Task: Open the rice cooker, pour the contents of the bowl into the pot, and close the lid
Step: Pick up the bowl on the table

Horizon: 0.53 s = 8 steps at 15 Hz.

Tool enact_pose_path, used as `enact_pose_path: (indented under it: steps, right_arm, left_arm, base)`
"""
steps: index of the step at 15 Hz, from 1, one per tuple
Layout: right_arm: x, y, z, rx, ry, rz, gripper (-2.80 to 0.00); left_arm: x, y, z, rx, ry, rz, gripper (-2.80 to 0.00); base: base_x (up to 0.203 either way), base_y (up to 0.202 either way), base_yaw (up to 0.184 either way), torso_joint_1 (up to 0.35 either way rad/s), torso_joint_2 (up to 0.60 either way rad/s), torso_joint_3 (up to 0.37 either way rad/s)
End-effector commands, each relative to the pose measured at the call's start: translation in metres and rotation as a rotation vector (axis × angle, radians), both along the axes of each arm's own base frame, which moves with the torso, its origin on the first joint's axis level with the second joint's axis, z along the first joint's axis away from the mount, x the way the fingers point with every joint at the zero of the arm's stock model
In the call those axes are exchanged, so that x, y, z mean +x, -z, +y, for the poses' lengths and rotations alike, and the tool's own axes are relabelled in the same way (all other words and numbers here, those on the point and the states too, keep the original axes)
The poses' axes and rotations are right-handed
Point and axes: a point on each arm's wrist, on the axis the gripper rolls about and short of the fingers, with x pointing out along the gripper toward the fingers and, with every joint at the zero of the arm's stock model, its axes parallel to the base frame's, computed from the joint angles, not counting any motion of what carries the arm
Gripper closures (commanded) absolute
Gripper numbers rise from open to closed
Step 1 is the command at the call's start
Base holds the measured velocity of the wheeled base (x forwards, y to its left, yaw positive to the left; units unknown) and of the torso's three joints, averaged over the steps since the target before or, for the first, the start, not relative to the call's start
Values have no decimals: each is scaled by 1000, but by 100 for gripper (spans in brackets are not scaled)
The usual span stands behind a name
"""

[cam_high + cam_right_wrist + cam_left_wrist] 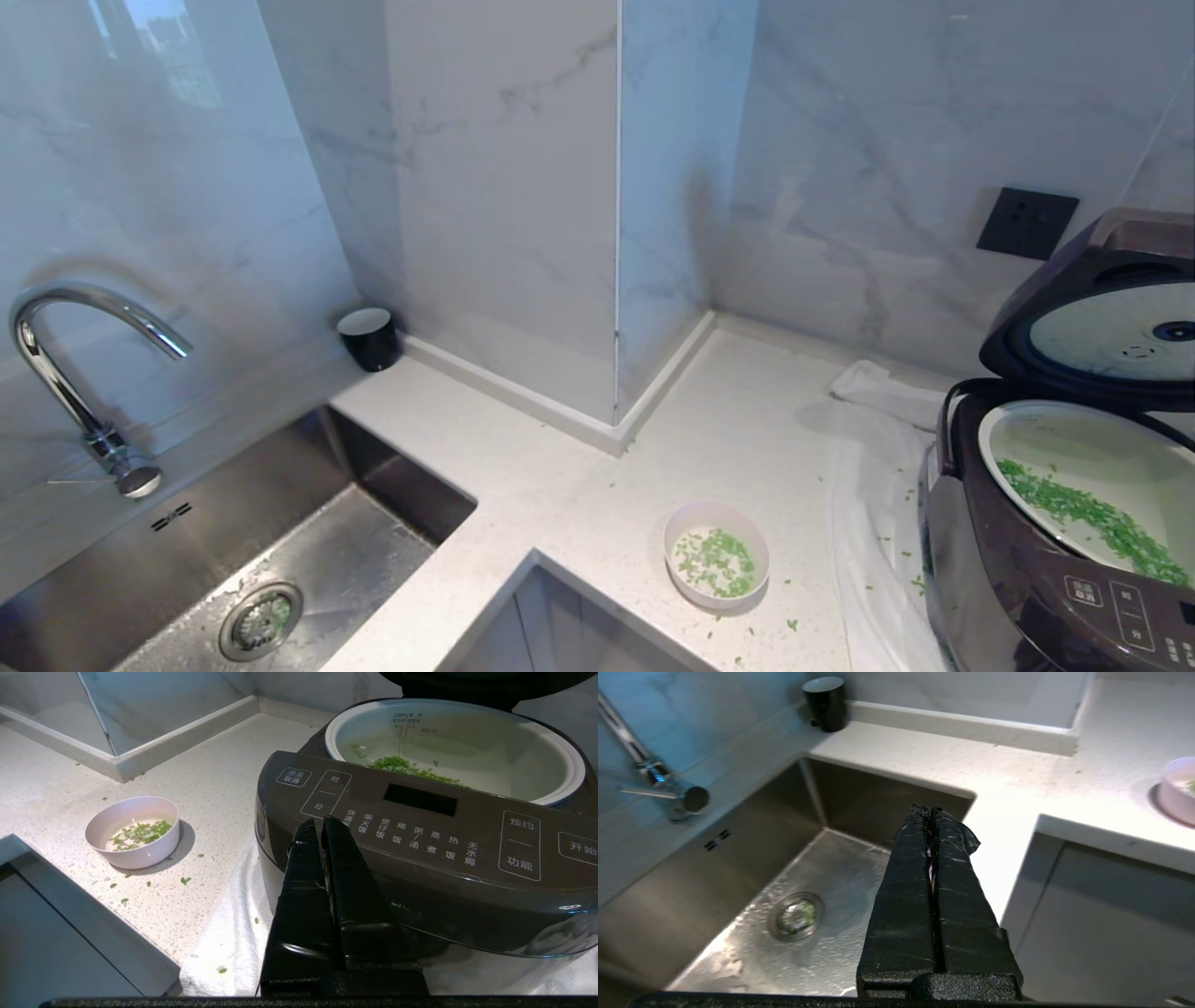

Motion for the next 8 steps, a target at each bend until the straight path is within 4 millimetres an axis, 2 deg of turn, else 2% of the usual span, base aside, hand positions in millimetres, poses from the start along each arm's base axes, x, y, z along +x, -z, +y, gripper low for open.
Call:
enact_pose_path:
  steps: [1, 3, 6, 8]
  right_arm:
    - [0, 0, 0, 2, 1, 1, 0]
    - [0, 0, 0, 7, 1, 1, 0]
    - [0, 0, 0, 8, 1, 1, 0]
    - [0, 0, 0, 10, 1, 1, 0]
  left_arm:
    - [2, 6, 0, 60, -20, 14, 0]
    - [3, 7, 1, 40, -40, 18, 0]
    - [2, 7, 1, 35, -41, 15, 0]
    - [2, 7, 1, 35, -41, 15, 0]
  base:
    - [0, 0, 0, 0, 0, 0]
    - [-96, 0, 3, 8, 3, -1]
    - [-189, 0, 0, 4, 0, 3]
    - [-45, 0, 0, -6, -1, 1]
